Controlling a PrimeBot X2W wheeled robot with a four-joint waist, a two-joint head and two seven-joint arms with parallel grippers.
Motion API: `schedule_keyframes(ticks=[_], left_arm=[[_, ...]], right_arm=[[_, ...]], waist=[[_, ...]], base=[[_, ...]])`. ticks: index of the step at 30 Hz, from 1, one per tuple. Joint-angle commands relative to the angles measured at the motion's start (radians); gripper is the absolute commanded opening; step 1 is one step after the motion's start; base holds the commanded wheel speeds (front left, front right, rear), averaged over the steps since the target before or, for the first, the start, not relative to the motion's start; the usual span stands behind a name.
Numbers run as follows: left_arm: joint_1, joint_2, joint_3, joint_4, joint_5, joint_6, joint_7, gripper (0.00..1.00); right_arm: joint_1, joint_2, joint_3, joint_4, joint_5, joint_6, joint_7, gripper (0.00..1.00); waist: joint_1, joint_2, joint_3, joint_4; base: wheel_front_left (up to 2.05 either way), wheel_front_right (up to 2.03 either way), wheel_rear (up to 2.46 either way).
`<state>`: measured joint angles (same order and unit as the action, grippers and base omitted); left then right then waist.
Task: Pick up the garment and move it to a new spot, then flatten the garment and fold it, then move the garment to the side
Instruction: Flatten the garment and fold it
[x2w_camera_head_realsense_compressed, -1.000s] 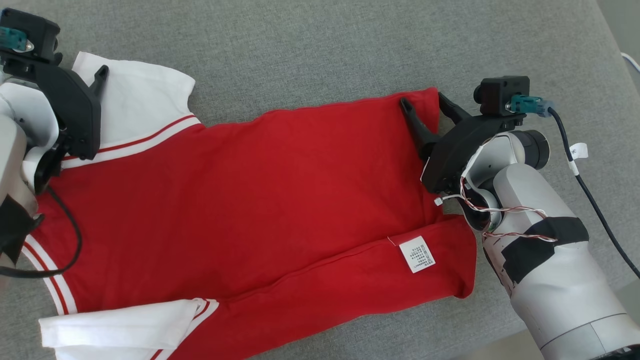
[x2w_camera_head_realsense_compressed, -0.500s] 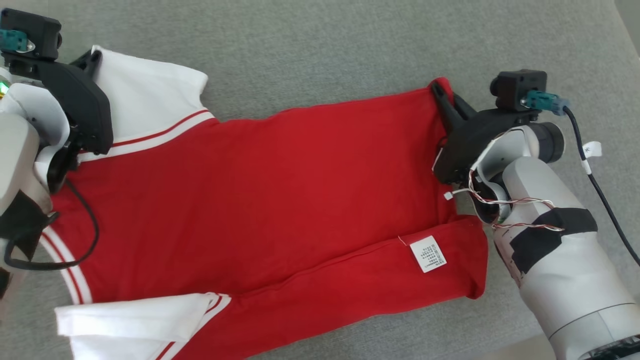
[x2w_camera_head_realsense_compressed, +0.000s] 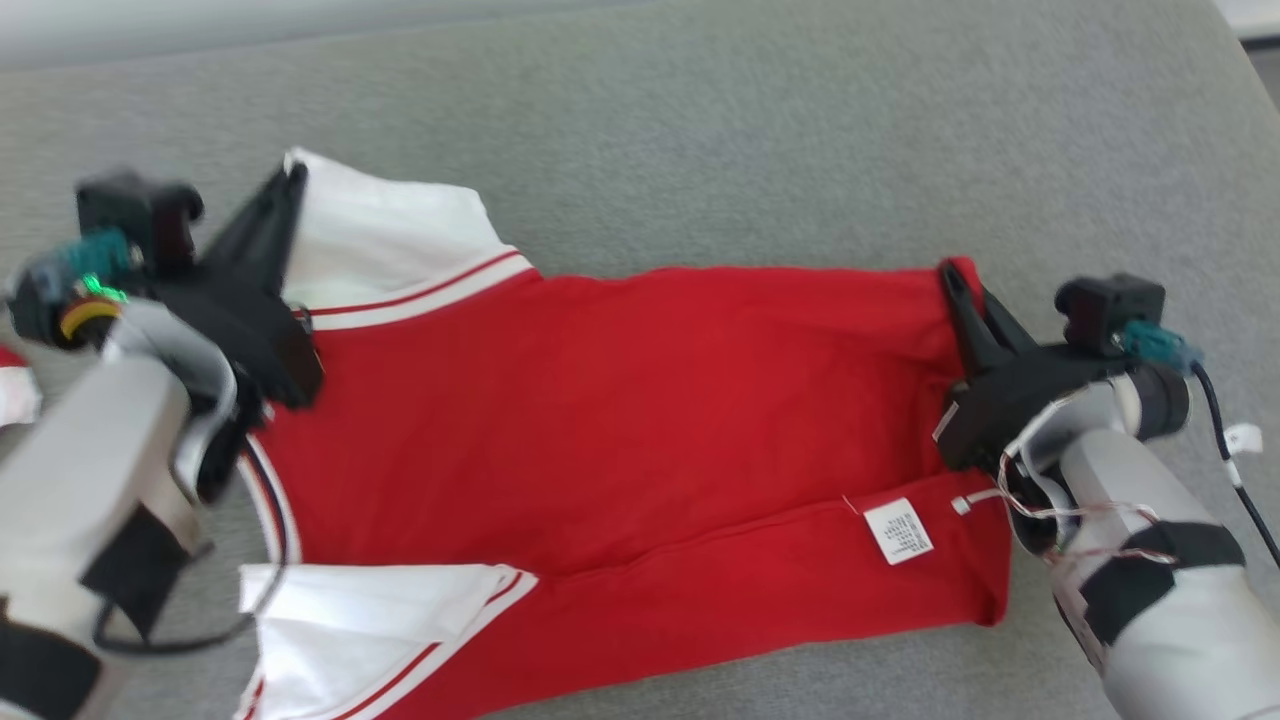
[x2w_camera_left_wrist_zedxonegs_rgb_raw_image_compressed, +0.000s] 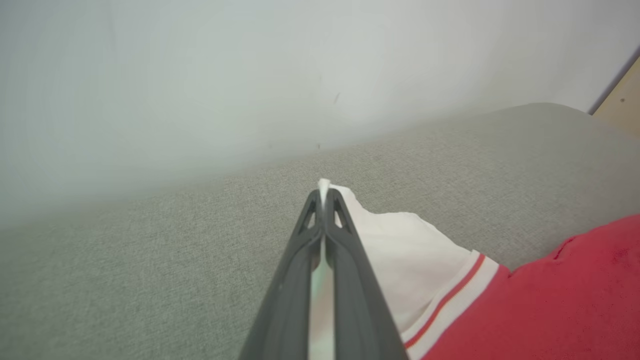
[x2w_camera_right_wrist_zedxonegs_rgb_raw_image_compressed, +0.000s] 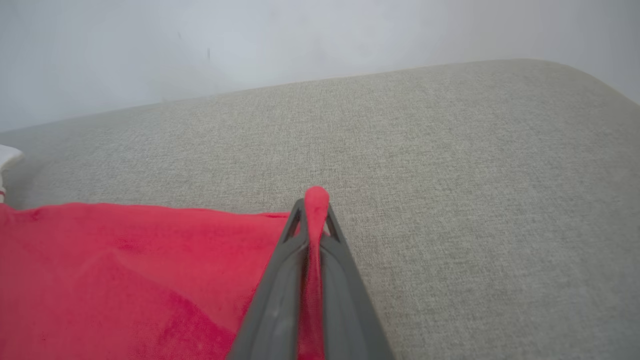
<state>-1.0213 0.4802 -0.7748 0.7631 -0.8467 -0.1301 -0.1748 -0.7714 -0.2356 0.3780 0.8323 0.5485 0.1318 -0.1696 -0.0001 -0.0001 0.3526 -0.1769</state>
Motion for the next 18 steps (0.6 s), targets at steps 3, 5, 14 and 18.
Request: schedule_keyframes(ticks=[3, 5, 14, 18], left_arm=[[0.116, 0.004, 0.009, -0.088, -0.014, 0.026, -0.050, 0.00], [0.174, 0.007, 0.015, -0.155, -0.013, 0.046, -0.067, 0.00], [0.441, -0.006, 0.118, -0.500, 0.022, 0.171, -0.091, 0.00], [0.556, -0.012, 0.159, -0.595, 0.062, 0.200, -0.090, 0.00]], right_arm=[[0.055, -0.041, 0.016, -0.010, 0.016, -0.002, -0.034, 0.00], [0.073, -0.059, 0.021, -0.013, 0.011, -0.003, -0.051, 0.00], [0.127, -0.109, 0.001, -0.021, 0.015, -0.003, -0.089, 0.00], [0.157, -0.120, -0.009, -0.029, 0.016, -0.003, -0.095, 0.00]], waist=[[0.0001, 0.0001, -0.077, 0.079], [0.0001, 0.0001, -0.090, 0.094], [0.0001, 0.0001, -0.129, 0.157], [0.0001, 0.0001, -0.144, 0.173]], base=[[0.00, 0.00, 0.00], [0.00, 0.00, 0.00], [0.00, 0.00, 0.00], [0.00, 0.00, 0.00]])
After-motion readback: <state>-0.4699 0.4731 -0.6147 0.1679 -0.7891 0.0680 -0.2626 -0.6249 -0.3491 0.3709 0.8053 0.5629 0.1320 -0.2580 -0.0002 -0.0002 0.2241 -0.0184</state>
